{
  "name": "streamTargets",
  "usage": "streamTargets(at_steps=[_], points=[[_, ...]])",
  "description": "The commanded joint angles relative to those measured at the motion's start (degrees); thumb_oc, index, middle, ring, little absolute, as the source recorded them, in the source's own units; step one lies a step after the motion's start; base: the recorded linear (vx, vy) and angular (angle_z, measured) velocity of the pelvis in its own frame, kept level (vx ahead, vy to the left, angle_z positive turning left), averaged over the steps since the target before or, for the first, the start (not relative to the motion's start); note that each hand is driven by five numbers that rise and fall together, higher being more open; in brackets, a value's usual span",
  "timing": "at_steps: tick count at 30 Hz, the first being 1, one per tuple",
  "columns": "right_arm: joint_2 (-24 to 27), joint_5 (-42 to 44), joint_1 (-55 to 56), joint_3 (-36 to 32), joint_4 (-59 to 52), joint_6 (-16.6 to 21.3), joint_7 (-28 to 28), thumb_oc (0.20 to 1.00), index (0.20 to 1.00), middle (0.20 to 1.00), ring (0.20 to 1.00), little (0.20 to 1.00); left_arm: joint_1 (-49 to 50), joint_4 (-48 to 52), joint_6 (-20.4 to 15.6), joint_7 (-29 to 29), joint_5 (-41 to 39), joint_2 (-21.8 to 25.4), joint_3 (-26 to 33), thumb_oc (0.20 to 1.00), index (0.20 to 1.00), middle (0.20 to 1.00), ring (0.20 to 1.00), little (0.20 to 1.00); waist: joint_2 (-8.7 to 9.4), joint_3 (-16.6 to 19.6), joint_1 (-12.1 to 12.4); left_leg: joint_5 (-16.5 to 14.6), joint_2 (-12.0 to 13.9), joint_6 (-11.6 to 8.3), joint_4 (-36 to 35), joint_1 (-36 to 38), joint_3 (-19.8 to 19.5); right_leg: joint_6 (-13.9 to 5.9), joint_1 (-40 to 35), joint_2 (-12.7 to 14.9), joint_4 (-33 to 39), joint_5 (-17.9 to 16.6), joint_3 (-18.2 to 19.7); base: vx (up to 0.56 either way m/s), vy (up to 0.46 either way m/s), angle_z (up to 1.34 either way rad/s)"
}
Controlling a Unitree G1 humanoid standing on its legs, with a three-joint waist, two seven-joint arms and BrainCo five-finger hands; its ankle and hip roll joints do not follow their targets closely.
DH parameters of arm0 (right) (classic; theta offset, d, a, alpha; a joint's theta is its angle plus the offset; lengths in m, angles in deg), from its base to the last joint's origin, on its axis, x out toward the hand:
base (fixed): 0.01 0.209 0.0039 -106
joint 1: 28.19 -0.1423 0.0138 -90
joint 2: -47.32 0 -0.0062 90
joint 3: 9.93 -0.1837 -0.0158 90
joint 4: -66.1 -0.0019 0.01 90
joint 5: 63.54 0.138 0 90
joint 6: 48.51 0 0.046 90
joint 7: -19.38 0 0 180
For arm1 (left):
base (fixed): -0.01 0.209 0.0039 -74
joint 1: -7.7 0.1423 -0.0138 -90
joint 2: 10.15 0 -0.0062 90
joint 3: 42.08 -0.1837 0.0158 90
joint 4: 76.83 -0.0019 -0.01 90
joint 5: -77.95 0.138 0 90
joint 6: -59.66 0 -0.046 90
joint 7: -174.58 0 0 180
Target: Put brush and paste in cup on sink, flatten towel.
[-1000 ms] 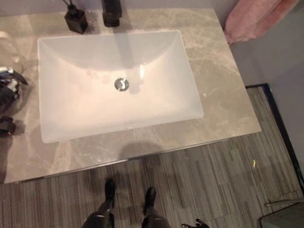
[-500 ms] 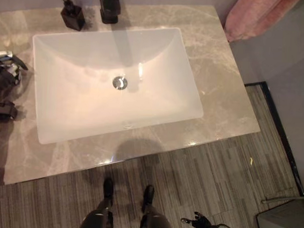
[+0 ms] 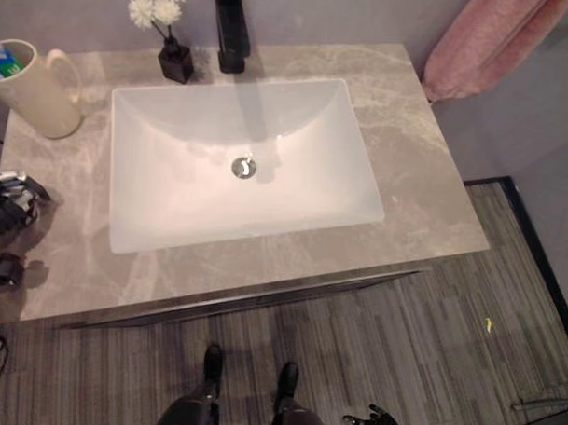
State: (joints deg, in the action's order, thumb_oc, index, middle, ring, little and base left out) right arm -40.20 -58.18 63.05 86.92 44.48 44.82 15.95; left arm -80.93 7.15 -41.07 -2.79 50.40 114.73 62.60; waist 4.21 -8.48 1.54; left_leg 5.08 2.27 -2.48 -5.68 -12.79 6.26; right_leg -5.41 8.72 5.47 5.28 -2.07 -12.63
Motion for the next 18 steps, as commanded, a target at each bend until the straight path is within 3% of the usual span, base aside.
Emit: streamTargets(at_steps=[1, 18], points=[[3.19, -1.23, 2.83, 0.29, 0.41, -0.43, -0.11, 1.0, 1.0, 1.0, 1.0, 1.0, -1.94, -2.29, -2.21, -0.78, 0.4, 1.17, 3.1, 0.2, 0.2, 0.2, 0.2, 0.2, 0.9, 4.14, -0.55, -4.34, 0.18, 1.04, 0.68, -0.68, -3.79, -3.74, 0.44, 3.69, -0.28, -0.72, -3.16, -0.01, 0.039, 0.01], [5.09, -0.68, 1.15, 2.06, -0.3, -0.92, -0.46, 1.0, 1.0, 1.0, 1.0, 1.0, -18.73, -15.93, -2.34, -5.51, -0.67, 9.39, -4.52, 0.2, 0.2, 0.2, 0.2, 0.2, 1.32, 2.16, -2.71, -3.56, -0.88, 1.81, 0.68, -5.43, -2.99, -4.93, 6.1, 4.79, -0.28, -3.33, -1.12, 0.01, 0.044, -0.04]])
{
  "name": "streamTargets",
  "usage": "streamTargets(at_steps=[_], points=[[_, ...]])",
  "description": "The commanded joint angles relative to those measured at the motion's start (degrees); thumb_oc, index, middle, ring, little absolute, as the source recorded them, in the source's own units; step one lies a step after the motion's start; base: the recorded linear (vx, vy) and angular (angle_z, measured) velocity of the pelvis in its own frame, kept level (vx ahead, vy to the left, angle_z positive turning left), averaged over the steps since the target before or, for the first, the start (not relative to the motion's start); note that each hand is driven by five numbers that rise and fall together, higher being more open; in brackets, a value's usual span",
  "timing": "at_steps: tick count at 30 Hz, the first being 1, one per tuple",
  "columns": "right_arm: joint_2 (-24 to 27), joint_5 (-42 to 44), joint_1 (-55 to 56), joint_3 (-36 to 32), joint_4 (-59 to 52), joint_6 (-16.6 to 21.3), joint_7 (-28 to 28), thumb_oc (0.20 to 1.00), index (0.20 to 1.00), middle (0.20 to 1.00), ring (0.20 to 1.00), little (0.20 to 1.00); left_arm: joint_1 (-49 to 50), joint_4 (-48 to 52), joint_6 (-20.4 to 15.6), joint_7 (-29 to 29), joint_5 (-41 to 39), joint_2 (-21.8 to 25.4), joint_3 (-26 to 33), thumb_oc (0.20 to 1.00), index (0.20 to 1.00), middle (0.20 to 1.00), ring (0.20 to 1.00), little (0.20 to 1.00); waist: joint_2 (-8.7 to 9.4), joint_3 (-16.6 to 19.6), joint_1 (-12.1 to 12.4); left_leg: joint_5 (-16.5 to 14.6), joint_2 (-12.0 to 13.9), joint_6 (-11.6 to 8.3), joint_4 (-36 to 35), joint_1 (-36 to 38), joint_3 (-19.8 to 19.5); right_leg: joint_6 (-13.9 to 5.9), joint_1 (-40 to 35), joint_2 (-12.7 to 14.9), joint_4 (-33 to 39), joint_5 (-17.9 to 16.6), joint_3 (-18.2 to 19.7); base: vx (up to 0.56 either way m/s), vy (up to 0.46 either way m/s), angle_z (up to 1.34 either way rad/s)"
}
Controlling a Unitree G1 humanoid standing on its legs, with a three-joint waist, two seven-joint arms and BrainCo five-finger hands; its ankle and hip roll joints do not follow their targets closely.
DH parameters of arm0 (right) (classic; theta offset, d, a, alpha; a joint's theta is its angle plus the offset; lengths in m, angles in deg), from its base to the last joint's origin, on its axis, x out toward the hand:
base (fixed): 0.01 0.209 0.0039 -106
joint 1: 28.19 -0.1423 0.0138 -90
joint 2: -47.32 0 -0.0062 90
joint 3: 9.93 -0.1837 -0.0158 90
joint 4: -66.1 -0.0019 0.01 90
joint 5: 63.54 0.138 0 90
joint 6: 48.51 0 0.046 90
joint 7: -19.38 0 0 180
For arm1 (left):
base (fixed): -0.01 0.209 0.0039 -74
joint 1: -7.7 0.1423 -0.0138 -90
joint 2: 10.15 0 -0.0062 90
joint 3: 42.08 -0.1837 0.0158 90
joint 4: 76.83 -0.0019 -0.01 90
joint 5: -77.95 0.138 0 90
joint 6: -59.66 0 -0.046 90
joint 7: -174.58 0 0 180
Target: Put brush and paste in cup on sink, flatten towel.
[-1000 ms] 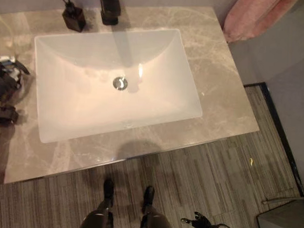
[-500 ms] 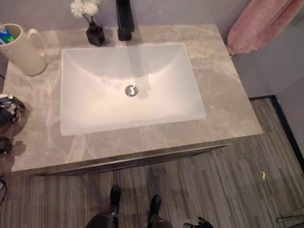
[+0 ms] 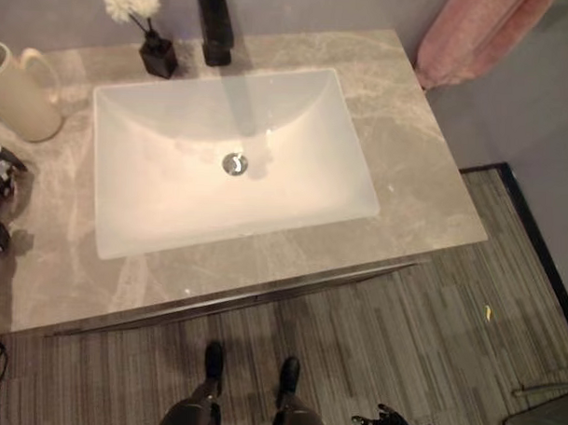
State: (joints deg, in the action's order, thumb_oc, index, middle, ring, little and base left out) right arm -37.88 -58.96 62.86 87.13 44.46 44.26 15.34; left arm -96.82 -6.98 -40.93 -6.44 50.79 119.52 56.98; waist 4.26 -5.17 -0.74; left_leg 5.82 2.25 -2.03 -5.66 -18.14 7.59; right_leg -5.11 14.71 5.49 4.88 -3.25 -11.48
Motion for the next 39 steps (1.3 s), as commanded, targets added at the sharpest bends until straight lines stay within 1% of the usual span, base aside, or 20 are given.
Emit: streamTargets(at_steps=[1, 5, 8, 13, 16, 20, 23, 27, 28, 29, 32, 33, 34, 39], points=[[2.82, 0.18, 1.14, 2.11, -0.33, -0.38, 0.19, 1.0, 1.0, 1.0, 1.0, 1.0, -3.8, -2.85, -2.43, -1.99, -1.23, 5.03, 0.38, 0.2, 0.2, 0.2, 0.2, 0.2, 1.28, -1.32, -0.63, -4.25, -0.88, 1.37, 0.66, -0.3, -4.34, -5.27, 0.35, 4.75, 0.12, -2.24, -2.22, 0.02, 0.032, -0.05], [3.04, 0.64, 0.37, 2.39, -0.33, -0.31, 0.33, 1.0, 1.0, 1.0, 1.0, 1.0, -8.09, -5.02, -2.74, -2.73, -1.59, 6.64, -2.35, 0.2, 0.2, 0.2, 0.2, 0.2, 1.4, -1.72, -0.88, -4.13, -0.88, 1.38, 0.66, -1.25, -4.3, -5.42, 1.27, 4.8, 0.12, -2.55, -2.08, 0.0, 0.008, 0.0], [3.47, 1.63, -0.8, 3.04, -0.88, -0.06, 0.58, 1.0, 1.0, 1.0, 1.0, 1.0, -13.87, -8.61, -2.96, -3.86, -2.24, 8.43, -5.65, 0.2, 0.2, 0.2, 0.2, 0.2, 1.49, -2.34, -1.54, -3.91, -0.71, 1.39, 0.66, -2.25, -4.21, -5.66, 2.43, 4.75, 0.12, -3.02, -1.69, 0.02, 0.027, -0.05], [3.37, 2.63, -1.57, 3.69, -1.41, 0.24, 0.79, 1.0, 1.0, 1.0, 1.0, 1.0, -21.19, -11.7, -3.33, -5.04, -3.18, 10.43, -10.12, 0.2, 0.2, 0.2, 0.2, 0.2, 1.82, -2.85, -2.07, -3.49, -0.49, 1.28, 0.66, -3.66, -4.4, -5.82, 3.81, 4.43, 0.12, -3.51, -1.23, 0.01, 0.009, -0.05], [3.54, 3.0, -1.67, 4.35, -1.36, 0.26, 0.81, 1.0, 1.0, 1.0, 1.0, 1.0, -26.26, -14.87, -3.34, -5.56, -3.83, 11.35, -13.81, 0.2, 0.2, 0.2, 0.2, 0.2, 2.02, -2.85, -2.59, -3.3, -0.35, 1.25, 0.66, -4.44, -4.63, -5.88, 4.55, 4.29, 0.12, -3.52, -1.09, 0.0, 0.0, 0.0], [3.2, 3.42, -2.03, 4.73, -1.2, 0.2, 1.0, 1.0, 1.0, 1.0, 1.0, 1.0, -29.82, -15.39, -3.72, -6.35, -4.23, 11.29, -16.36, 0.2, 0.2, 0.2, 0.2, 0.2, 2.28, -3.07, -2.7, -3.14, -0.2, 1.19, 0.66, -5.03, -4.83, -5.91, 5.01, 4.08, 0.12, -3.27, -1.11, 0.0, 0.001, 0.01], [2.87, 3.49, -1.5, 4.55, -0.86, 0.27, 0.93, 1.0, 1.0, 1.0, 1.0, 1.0, -27.06, -13.16, -3.66, -5.71, -3.98, 11.17, -15.09, 0.2, 0.2, 0.2, 0.2, 0.2, 2.3, -3.11, -2.29, -3.32, -0.24, 1.21, 0.66, -4.72, -4.99, -5.8, 4.67, 4.08, 0.12, -3.04, -1.18, 0.0, 0.001, -0.01], [3.09, 3.14, -0.82, 4.15, -0.84, 0.34, 0.66, 1.0, 1.0, 1.0, 1.0, 1.0, -22.45, -9.88, -3.24, -5.37, -2.54, 11.66, -11.83, 0.2, 0.2, 0.2, 0.2, 0.2, 2.11, -2.96, -1.97, -3.47, -0.33, 1.25, 0.66, -4.26, -5.1, -5.56, 4.16, 4.12, 0.12, -2.79, -1.24, 0.0, 0.0, 0.0], [3.28, 3.15, -0.64, 3.63, -1.0, 0.42, 0.56, 1.0, 1.0, 1.0, 1.0, 1.0, -18.69, -8.41, -3.27, -5.33, -2.28, 11.7, -8.42, 0.2, 0.2, 0.2, 0.2, 0.2, 1.93, -2.88, -1.62, -3.46, -0.4, 1.26, 0.66, -4.05, -5.16, -5.46, 3.8, 4.24, 0.12, -2.59, -1.54, 0.0, 0.0, 0.0], [3.39, 3.21, -0.64, 3.4, -1.04, 0.46, 0.57, 1.0, 1.0, 1.0, 1.0, 1.0, -17.56, -7.92, -3.25, -5.29, -2.14, 11.85, -7.35, 0.2, 0.2, 0.2, 0.2, 0.2, 1.83, -2.85, -1.51, -3.51, -0.46, 1.3, 0.66, -3.98, -5.21, -5.44, 3.74, 4.27, 0.12, -2.58, -1.62, 0.0, 0.0, 0.0], [3.54, 3.21, -0.55, 2.73, -1.06, 0.56, 0.46, 1.0, 1.0, 1.0, 1.0, 1.0, -14.26, -8.17, -3.43, -5.34, -1.94, 12.97, -4.09, 0.2, 0.2, 0.2, 0.2, 0.2, 1.81, -2.92, -0.95, -3.52, -0.58, 1.35, 0.66, -3.91, -5.21, -5.44, 3.68, 4.39, 0.12, -2.68, -1.84, -0.01, 0.007, 0.07], [3.58, 3.21, -0.58, 2.81, -1.06, 0.56, 0.45, 1.0, 1.0, 1.0, 1.0, 1.0, -13.99, -8.11, -3.44, -5.31, -1.95, 12.97, -3.83, 0.2, 0.2, 0.2, 0.2, 0.2, 1.79, -2.91, -1.03, -3.53, -0.58, 1.36, 0.66, -3.9, -5.2, -5.44, 3.67, 4.39, 0.12, -2.68, -1.82, -0.01, 0.009, 0.05], [3.85, 2.95, -0.29, 2.66, -1.08, 0.63, 0.25, 1.0, 1.0, 1.0, 1.0, 1.0, -12.66, -9.08, -3.36, -5.61, -1.61, 13.71, -1.89, 0.2, 0.2, 0.2, 0.2, 0.2, 1.7, -2.96, -0.86, -3.56, -0.65, 1.34, 0.66, -3.93, -5.22, -5.5, 3.64, 4.4, 0.12, -2.73, -1.95, 0.0, 0.0, 0.0], [4.37, 2.34, 0.34, 2.32, -0.49, 0.48, 0.31, 1.0, 1.0, 1.0, 1.0, 1.0, -13.03, -10.68, -3.27, -7.23, -0.33, 14.34, -0.13, 0.2, 0.2, 0.2, 0.2, 0.2, 1.83, -3.2, -0.84, -3.56, -0.85, 1.44, 0.66, -3.98, -5.3, -5.61, 3.48, 4.64, 0.12, -2.8, -2.25, 0.0, 0.0, 0.0]])
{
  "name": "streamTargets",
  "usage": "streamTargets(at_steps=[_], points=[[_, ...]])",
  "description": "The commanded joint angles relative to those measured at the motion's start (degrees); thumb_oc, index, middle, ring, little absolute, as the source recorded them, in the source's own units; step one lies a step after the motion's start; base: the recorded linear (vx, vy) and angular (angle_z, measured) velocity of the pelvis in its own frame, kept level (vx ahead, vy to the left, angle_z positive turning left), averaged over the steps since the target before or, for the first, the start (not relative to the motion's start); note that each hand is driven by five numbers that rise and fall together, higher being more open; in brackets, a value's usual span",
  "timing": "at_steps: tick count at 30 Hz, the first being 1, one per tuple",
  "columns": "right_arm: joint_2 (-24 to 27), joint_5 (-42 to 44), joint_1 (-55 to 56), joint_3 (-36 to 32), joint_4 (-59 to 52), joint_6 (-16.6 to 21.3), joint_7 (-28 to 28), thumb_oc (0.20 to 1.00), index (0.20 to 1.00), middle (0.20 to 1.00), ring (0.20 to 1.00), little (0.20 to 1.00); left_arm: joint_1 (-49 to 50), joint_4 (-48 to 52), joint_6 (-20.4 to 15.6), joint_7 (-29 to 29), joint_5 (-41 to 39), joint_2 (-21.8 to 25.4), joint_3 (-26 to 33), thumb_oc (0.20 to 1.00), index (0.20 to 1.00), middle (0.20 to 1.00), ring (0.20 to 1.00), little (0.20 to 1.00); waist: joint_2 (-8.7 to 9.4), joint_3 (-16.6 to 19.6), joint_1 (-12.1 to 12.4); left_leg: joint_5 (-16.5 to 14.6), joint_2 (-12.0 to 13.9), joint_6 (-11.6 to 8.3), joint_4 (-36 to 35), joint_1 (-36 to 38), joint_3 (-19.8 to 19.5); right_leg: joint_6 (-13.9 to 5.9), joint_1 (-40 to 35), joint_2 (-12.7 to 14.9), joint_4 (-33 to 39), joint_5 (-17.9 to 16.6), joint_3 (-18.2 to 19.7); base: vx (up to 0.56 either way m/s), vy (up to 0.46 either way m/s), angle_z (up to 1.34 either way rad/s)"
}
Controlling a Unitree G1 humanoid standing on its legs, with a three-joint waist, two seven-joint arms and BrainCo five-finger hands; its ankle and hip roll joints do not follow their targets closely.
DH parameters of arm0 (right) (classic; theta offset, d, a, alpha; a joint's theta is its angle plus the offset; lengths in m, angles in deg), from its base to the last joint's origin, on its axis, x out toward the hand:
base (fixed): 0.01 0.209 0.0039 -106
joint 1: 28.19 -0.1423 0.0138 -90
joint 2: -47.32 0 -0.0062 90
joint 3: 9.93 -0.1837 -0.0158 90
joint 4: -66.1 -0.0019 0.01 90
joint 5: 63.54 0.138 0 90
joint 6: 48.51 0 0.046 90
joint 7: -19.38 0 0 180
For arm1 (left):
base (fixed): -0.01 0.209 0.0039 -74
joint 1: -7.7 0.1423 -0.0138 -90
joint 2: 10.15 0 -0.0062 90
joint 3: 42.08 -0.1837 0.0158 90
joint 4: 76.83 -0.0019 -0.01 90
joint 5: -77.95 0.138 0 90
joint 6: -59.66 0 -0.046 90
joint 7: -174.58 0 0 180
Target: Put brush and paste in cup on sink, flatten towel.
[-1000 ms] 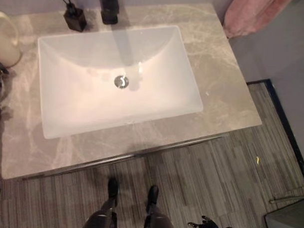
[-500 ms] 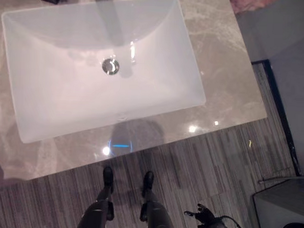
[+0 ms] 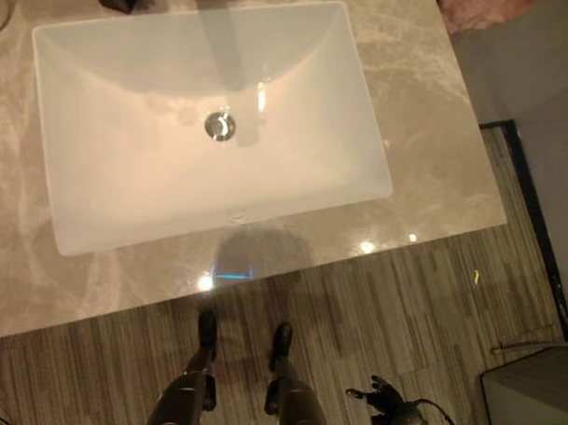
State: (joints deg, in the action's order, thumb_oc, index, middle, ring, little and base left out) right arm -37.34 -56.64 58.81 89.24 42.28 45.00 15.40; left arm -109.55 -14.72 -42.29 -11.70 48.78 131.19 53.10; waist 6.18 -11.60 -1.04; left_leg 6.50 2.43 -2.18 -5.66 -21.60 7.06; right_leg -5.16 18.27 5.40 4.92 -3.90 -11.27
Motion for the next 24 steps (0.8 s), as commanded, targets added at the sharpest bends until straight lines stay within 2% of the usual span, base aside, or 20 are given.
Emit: streamTargets(at_steps=[1, 4, 6, 10, 16, 19, 24], points=[[3.81, 0.01, 4.41, 0.19, 1.69, -0.27, 0.27, 1.0, 1.0, 1.0, 1.0, 1.0, -0.8, -2.98, -2.0, -2.25, 1.88, 2.59, 3.53, 0.2, 0.2, 0.2, 0.2, 0.2, -0.02, 3.17, -0.56, -4.25, -1.06, 1.59, 0.66, -0.58, -4.81, -5.57, -0.05, 4.75, 0.08, -2.17, -2.45, 0.0, 0.0, 0.0], [4.1, -0.03, 4.27, 0.79, 1.52, -0.25, 0.32, 1.0, 1.0, 1.0, 1.0, 1.0, -4.91, -4.04, -2.52, -4.47, 2.36, 2.31, 2.18, 0.2, 0.2, 0.2, 0.2, 0.2, 0.22, 2.92, -1.2, -4.14, -1.1, 1.55, 0.66, -1.02, -4.81, -5.7, 0.37, 4.75, 0.08, -2.45, -2.39, 0.0, 0.0, 0.0], [4.46, 0.57, 3.75, 0.95, 1.12, -0.24, 0.51, 1.0, 1.0, 1.0, 1.0, 1.0, -10.17, -5.99, -2.86, -6.01, 2.45, 2.53, -1.09, 0.2, 0.2, 0.2, 0.2, 0.2, 0.37, 2.64, -1.66, -3.99, -1.13, 1.53, 0.66, -1.63, -4.85, -5.99, 0.93, 4.79, 0.08, -2.88, -2.38, 0.01, 0.033, 0.04], [4.73, 3.57, 2.95, 0.47, 1.29, -0.26, 0.78, 1.0, 1.0, 1.0, 1.0, 1.0, -25.17, -12.73, -2.95, -8.45, 1.45, 4.56, -11.7, 0.2, 0.2, 0.2, 0.2, 0.2, 1.16, 2.32, -3.04, -3.85, -0.96, 1.58, 0.66, -3.09, -4.99, -6.61, 2.21, 4.71, 0.08, -4.02, -2.28, 0.02, 0.03, 0.09], [3.68, 5.44, 3.88, 0.73, 2.74, -0.39, 0.76, 1.0, 1.0, 1.0, 1.0, 1.0, -42.5, -21.41, -2.15, -12.95, 1.12, 4.85, -22.09, 0.2, 0.2, 0.2, 0.2, 0.2, 2.93, 2.3, -4.99, -3.81, -0.48, 1.73, 0.66, -5.17, -5.14, -7.22, 4.35, 4.08, 0.08, -5.47, -1.6, 0.03, 0.033, -0.04], [3.07, 6.46, 4.52, 0.32, 3.92, -0.37, 1.04, 1.0, 1.0, 1.0, 1.0, 1.0, -47.85, -24.64, -1.95, -13.21, 0.43, 4.73, -26.22, 0.2, 0.2, 0.2, 0.2, 0.2, 3.85, 2.45, -6.02, -3.48, -0.22, 1.57, 0.66, -6.46, -5.37, -7.25, 5.31, 3.73, 0.08, -5.61, -1.55, 0.02, 0.018, 0.02], [2.38, 6.55, 5.04, 0.71, 4.98, -0.44, 0.92, 1.0, 1.0, 1.0, 1.0, 1.0, -48.38, -24.5, -2.17, -12.1, -0.46, 3.24, -27.47, 0.2, 0.2, 0.2, 0.2, 0.2, 4.01, 2.63, -6.35, -3.51, -0.21, 1.64, 0.66, -7.11, -5.71, -7.18, 5.71, 3.51, 0.08, -5.34, -1.56, 0.01, 0.01, 0.02]])
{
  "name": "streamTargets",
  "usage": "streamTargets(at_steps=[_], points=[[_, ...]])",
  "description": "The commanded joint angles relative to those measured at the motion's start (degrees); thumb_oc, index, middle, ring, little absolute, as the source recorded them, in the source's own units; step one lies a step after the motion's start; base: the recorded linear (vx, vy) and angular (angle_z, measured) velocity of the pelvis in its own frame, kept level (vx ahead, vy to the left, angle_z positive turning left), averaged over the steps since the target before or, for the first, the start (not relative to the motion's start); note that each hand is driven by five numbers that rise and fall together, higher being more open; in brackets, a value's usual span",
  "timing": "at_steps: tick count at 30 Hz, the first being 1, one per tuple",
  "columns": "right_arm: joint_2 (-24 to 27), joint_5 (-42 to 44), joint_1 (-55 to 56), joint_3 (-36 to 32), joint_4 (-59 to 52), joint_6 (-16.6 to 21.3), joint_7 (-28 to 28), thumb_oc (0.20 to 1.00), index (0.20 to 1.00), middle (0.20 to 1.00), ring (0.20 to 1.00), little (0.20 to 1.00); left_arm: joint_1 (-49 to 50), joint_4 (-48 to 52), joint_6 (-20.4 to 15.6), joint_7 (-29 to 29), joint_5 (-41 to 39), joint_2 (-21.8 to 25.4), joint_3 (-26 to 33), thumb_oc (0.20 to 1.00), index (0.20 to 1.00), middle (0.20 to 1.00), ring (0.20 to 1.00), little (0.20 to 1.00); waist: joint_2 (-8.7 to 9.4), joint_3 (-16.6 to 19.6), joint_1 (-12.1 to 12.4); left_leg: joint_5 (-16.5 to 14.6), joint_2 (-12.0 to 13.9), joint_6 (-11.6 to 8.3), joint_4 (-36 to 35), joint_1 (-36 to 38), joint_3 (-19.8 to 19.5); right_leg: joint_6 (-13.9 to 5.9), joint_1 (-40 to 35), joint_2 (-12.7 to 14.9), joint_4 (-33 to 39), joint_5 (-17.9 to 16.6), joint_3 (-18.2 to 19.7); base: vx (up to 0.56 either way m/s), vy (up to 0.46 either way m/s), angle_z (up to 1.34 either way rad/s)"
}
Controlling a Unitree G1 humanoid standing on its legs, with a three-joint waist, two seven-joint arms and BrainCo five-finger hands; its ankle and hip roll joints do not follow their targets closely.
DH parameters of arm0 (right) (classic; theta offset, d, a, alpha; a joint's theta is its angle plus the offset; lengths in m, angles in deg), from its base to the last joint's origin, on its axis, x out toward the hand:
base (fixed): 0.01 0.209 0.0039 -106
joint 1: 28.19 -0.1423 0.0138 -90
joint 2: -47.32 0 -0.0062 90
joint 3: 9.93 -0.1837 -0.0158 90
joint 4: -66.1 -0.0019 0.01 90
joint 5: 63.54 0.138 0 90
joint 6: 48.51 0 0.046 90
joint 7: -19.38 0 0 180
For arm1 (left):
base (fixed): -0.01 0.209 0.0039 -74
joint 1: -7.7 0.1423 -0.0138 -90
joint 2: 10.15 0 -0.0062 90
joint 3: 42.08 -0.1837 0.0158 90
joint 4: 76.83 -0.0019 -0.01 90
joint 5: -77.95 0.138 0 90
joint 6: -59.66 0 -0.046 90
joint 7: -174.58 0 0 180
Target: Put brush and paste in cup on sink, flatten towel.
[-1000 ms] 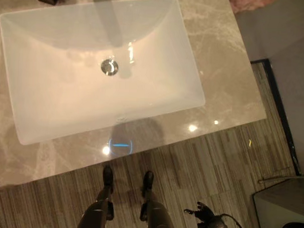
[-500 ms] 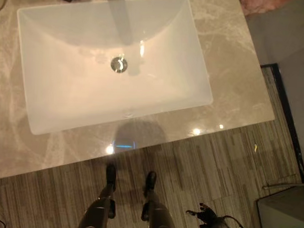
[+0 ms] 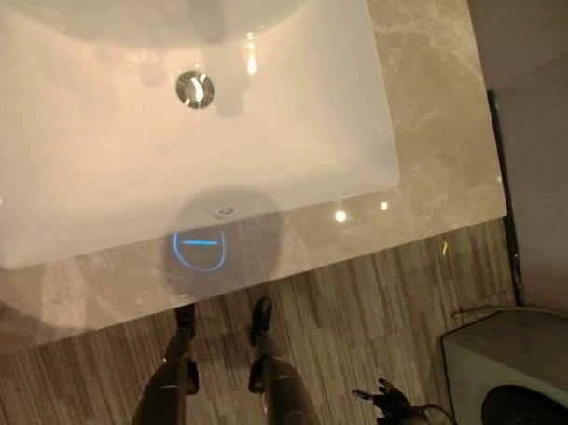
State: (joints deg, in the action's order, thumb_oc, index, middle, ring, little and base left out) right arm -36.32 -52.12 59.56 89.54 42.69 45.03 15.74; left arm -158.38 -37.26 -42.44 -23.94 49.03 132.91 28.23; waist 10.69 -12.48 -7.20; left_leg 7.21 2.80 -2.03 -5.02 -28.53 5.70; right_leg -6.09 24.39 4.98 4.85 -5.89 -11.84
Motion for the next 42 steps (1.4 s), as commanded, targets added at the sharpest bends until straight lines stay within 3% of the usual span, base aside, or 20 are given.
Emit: streamTargets(at_steps=[1, 9, 16, 31, 42], points=[[1.32, 2.15, 4.16, 0.43, 4.81, -0.43, 0.62, 1.0, 1.0, 1.0, 1.0, 1.0, 0.74, -1.39, -2.07, 0.32, -0.43, 1.11, -2.83, 0.2, 0.2, 0.2, 0.2, 0.2, -0.59, 3.55, -0.25, -4.26, -0.63, 1.5, 0.02, -0.26, -4.42, -6.16, -0.37, 3.9, 0.15, -3.21, -0.99, 0.0, 0.0, 0.0], [2.51, 4.19, 1.01, -0.55, 6.05, -0.15, 1.22, 1.0, 1.0, 1.0, 1.0, 1.0, 3.42, 0.51, -1.85, 2.06, 0.22, -2.54, -2.74, 0.2, 0.2, 0.2, 0.2, 0.2, -2.16, 3.49, 0.09, -4.38, -1.04, 1.67, 0.02, -0.19, -4.98, -5.73, -0.52, 3.93, 0.15, -2.22, -0.83, 0.0, 0.0, 0.0], [3.85, 4.27, -0.05, -1.2, 8.29, -0.84, 1.55, 1.0, 1.0, 1.0, 1.0, 1.0, -0.05, -2.95, -1.2, 4.34, -1.26, -5.11, -5.94, 0.2, 0.2, 0.2, 0.2, 0.2, -3.34, 3.67, 0.08, -4.3, -1.28, 1.72, 0.02, 0.12, -4.86, -5.74, -0.85, 4.24, 0.15, -2.19, -1.1, 0.0, 0.0, 0.0], [5.95, 2.72, -1.62, -1.72, 11.38, -1.98, 1.94, 1.0, 1.0, 1.0, 1.0, 1.0, -3.08, -6.69, -0.46, 9.71, -4.01, -10.33, -10.31, 0.2, 0.2, 0.2, 0.2, 0.2, -4.26, 4.56, -0.61, -4.39, -1.52, 1.86, 0.02, 0.57, -4.07, -5.71, -0.57, 4.56, 0.15, -2.35, -0.42, 0.0, 0.001, 0.0], [4.17, 2.14, -2.71, 0.41, 8.15, -1.57, 1.5, 1.0, 1.0, 1.0, 1.0, 1.0, 3.79, -3.54, -0.64, 11.43, -5.74, -11.67, -7.52, 0.2, 0.2, 0.2, 0.2, 0.2, -4.01, 5.09, 0.81, -4.32, -1.56, 1.68, 0.02, 1.81, -3.77, -5.38, -1.77, 4.63, 0.15, -2.3, -0.93, -0.02, -0.019, 0.0]])
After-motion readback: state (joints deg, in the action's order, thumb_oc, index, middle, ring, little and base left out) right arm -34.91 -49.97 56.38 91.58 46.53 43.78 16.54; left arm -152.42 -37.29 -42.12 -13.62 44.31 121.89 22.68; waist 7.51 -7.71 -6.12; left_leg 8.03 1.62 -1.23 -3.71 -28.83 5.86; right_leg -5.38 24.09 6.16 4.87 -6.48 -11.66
